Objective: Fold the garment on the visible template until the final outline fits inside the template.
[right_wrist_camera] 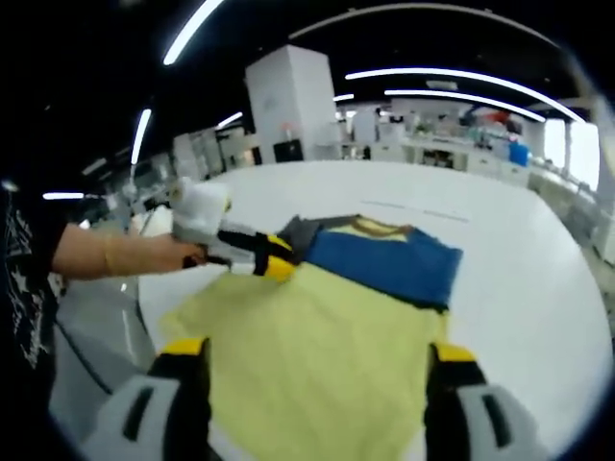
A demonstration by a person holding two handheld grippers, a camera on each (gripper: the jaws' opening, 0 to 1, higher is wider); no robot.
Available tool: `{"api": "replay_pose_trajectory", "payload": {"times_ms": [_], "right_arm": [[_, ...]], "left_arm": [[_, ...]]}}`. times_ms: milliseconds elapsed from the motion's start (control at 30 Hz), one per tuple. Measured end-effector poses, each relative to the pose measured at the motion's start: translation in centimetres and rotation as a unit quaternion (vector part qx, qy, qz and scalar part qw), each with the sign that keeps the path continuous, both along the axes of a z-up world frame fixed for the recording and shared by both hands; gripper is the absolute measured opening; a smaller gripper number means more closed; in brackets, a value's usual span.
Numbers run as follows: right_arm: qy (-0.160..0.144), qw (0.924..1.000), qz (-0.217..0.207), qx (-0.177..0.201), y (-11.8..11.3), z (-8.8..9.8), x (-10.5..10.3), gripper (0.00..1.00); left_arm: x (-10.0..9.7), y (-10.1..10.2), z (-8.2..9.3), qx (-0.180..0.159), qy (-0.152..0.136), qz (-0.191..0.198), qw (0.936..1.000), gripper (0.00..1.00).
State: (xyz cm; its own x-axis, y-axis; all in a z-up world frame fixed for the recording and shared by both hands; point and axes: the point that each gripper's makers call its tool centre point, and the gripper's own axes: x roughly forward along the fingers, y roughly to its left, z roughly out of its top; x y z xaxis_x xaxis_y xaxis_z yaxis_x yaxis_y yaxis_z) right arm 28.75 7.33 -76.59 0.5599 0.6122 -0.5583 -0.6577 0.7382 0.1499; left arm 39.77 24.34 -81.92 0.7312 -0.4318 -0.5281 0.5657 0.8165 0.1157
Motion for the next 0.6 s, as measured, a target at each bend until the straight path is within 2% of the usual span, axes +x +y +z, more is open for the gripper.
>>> {"api": "replay_pose_trajectory", "payload": {"times_ms": [67, 133, 233, 333, 400, 600], "right_arm": [[-0.001, 1.0, 0.001, 0.001, 0.1, 0.0, 0.0, 0.93], [-0.001, 1.0, 0.0, 0.002, 0.1, 0.0, 0.0, 0.93], [0.0, 1.0, 0.001, 0.002, 0.1, 0.0, -0.1, 0.93], [0.002, 1.0, 0.004, 0.0, 0.3, -0.1, -0.2, 0.93], [0.003, 1.0, 0.005, 0.0, 0.3, -0.1, -0.3, 0.93], [0.003, 1.0, 0.006, 0.001, 0.5, -0.1, -0.2, 0.92]], "left_arm": [[0.2, 0.1, 1.2, -0.034, -0.012, 0.009, 0.9993, 0.32], [0.1, 0.3, 2.2, -0.045, -0.016, 0.015, 0.9988, 0.36], [0.2, 1.8, 3.4, -0.069, -0.018, 0.044, 0.9965, 0.42], [0.3, 3.1, 3.8, -0.051, -0.029, 0.056, 0.9967, 0.49], [0.2, 4.1, 3.6, -0.048, -0.023, 0.066, 0.9964, 0.53], [0.0, 6.7, 3.2, -0.048, -0.013, 0.09, 0.9948, 0.54]]}}
